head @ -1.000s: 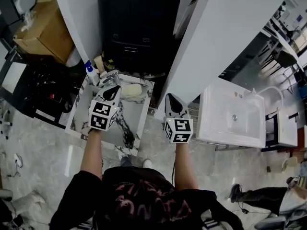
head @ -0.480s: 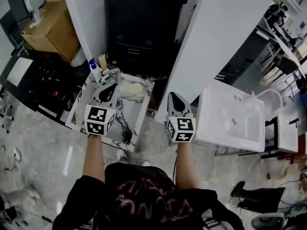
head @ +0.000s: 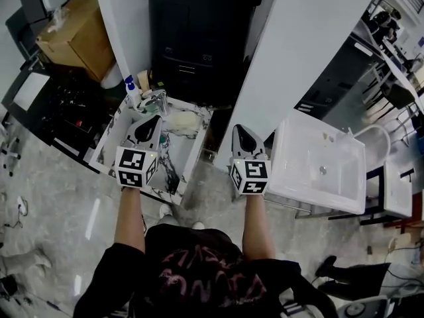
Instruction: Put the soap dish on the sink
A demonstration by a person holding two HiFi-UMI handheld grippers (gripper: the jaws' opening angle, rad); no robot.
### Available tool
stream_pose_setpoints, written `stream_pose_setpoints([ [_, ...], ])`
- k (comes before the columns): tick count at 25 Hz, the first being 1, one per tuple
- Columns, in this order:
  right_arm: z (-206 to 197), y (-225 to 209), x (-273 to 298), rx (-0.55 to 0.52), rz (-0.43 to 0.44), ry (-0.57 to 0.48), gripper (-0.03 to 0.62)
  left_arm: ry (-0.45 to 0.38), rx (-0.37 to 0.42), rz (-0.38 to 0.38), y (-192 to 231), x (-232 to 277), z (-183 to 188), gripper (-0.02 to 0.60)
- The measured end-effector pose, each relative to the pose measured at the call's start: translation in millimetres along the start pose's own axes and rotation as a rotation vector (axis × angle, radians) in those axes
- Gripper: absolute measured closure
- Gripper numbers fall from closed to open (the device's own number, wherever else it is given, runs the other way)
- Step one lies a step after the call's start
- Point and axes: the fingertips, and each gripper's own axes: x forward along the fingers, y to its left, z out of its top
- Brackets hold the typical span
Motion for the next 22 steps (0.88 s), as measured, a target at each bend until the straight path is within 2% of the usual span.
stream_pose_setpoints([
  [8, 11.6, 3.3, -1.1, 0.005, 0.032, -0.034, 0.582, -0.016, 0.006, 0.016, -1.1, -10.3, 4.6, 0.568],
  [15, 13.0, 4.6, -5.0, -0.003, 0.04, -0.036, 0.582, -0.021, -0.039, 0.049, 0.6, -17.4, 5.5, 0.568],
  [22, 14.5, 3.8, -8.0, -0.007, 0.043, -0.037, 0.582, -0.024, -0.031, 0.072, 1.5, -20.2, 7.7, 0.568],
])
